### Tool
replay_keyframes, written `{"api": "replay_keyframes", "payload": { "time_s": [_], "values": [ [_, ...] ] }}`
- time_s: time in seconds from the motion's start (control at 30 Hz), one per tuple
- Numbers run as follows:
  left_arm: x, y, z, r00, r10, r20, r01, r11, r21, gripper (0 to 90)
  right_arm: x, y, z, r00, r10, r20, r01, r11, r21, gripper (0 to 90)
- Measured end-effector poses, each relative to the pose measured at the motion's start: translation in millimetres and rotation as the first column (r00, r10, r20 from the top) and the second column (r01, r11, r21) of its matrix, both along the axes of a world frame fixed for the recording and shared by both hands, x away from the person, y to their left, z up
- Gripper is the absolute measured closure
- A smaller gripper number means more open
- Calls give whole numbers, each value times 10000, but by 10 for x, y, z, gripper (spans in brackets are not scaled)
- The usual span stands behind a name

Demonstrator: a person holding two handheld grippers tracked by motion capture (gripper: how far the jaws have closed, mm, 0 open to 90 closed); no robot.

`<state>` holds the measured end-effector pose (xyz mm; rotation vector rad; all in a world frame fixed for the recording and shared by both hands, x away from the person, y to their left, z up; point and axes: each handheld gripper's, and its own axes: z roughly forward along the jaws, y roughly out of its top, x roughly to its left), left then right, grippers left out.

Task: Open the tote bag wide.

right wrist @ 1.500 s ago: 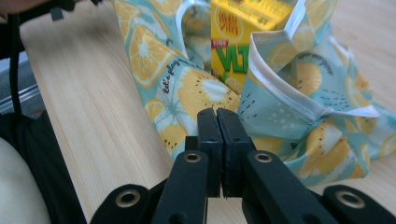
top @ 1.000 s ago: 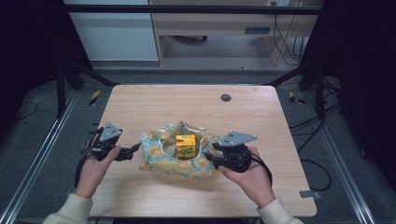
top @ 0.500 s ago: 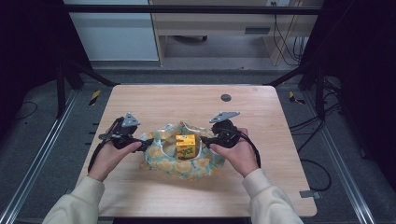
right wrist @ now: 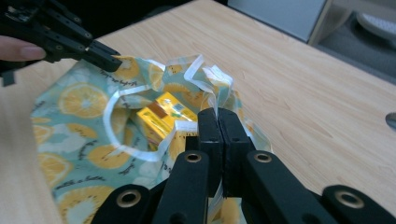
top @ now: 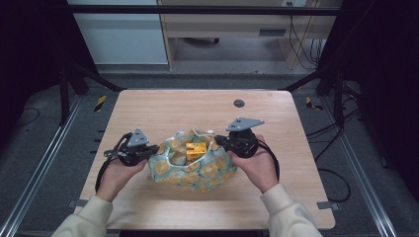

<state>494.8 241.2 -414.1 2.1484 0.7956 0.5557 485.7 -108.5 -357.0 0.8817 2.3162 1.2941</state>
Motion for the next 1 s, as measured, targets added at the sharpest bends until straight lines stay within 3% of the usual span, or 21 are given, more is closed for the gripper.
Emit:
{"api": "replay_keyframes", "payload": {
  "time_s": [0.23, 0.27, 0.53, 0.77, 0.83, 1.0],
  "values": [
    [-226, 127, 68, 9988, 5, 489, 20, 9987, -510, 888, -277, -81, 84, 9982, 409, 430, -422, 9987, 295, 893],
    [-256, 145, 69, 9989, -53, 464, 80, 9983, -572, 888, -361, -104, 74, 9974, 524, 491, -538, 9982, 283, 893],
    [-458, 168, -13, 9979, -591, 266, 608, 9958, -686, 891, -552, -201, -60, 9965, 744, 389, -751, 9970, 169, 895],
    [-518, 175, -171, 9951, -977, -146, 975, 9951, -148, 891, -630, -300, -303, 9968, 782, -139, -781, 9969, 90, 896],
    [-504, 154, -227, 9948, -985, -267, 986, 9951, 17, 891, -618, -313, -460, 9961, 714, -513, -727, 9971, -235, 896],
    [-502, 112, -309, 9925, -1133, -464, 1158, 9918, 546, 889, -605, -299, -626, 9934, 689, -916, -747, 9954, -606, 896]
  ]
}}
